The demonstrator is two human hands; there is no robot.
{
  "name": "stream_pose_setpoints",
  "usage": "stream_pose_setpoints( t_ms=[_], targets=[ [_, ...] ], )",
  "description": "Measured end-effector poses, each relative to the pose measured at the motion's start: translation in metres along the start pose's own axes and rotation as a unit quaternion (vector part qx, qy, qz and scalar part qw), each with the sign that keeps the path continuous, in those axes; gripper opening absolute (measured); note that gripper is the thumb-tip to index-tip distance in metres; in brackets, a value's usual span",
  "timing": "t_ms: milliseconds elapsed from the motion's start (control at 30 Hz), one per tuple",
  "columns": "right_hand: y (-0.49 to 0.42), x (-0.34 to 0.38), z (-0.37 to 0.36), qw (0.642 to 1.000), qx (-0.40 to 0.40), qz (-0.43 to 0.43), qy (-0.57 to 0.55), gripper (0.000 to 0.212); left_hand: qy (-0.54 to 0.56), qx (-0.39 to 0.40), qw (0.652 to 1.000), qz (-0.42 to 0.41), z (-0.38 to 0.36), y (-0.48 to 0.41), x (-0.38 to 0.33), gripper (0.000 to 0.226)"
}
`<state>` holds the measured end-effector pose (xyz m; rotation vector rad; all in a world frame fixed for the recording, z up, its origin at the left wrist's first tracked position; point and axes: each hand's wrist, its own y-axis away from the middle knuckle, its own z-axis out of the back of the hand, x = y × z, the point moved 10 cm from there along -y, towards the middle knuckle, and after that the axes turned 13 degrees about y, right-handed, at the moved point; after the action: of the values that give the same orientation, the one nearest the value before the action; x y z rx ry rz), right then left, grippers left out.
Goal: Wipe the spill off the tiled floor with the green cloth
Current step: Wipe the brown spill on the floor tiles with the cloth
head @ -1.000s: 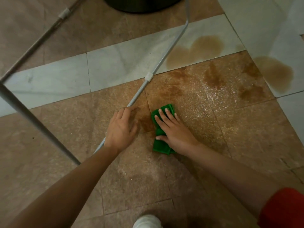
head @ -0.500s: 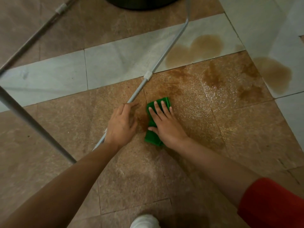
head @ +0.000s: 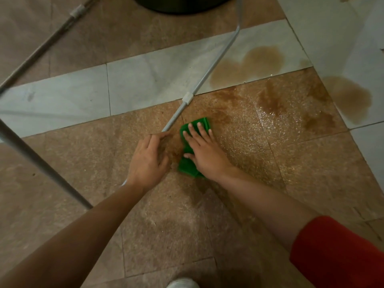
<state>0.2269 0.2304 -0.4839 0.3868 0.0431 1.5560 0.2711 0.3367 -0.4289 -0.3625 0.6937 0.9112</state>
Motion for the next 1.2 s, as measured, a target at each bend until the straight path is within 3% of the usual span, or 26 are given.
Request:
stream_pose_setpoints(
  t_ms=[133,367,633,833,1067,1200],
  targets=[
    [0.006,0.008,-0.003,0.990,0.043,0.131,0.028,0.057,0.006,0.000,1.000,0.000,0.000,-0.003,0.003,0.049],
    [-0.020,0.014,0.009,0.999,0.020,0.026,-0.013,0.059,-0.029,0.009,1.000,-0.004,-0.004,0.000,0.007,0.047],
    [0.001,0.035,-0.007,0.984,0.044,0.169,0.036,0.058,-0.001,-0.009,1.000,-0.005,0.002,-0.004,0.007,0.048],
    [-0.014,0.031,0.003,0.995,0.012,0.094,0.019,0.059,-0.015,-0.014,1.000,0.011,0.002,0.001,0.015,0.049],
    [0.009,0.043,-0.006,0.977,0.045,0.204,0.036,0.056,0.002,-0.026,1.000,0.001,0.001,-0.006,0.003,0.045],
    [-0.005,0.024,0.004,0.990,0.033,0.136,0.029,0.059,-0.004,-0.018,1.000,-0.003,0.000,-0.004,0.002,0.044]
  ],
)
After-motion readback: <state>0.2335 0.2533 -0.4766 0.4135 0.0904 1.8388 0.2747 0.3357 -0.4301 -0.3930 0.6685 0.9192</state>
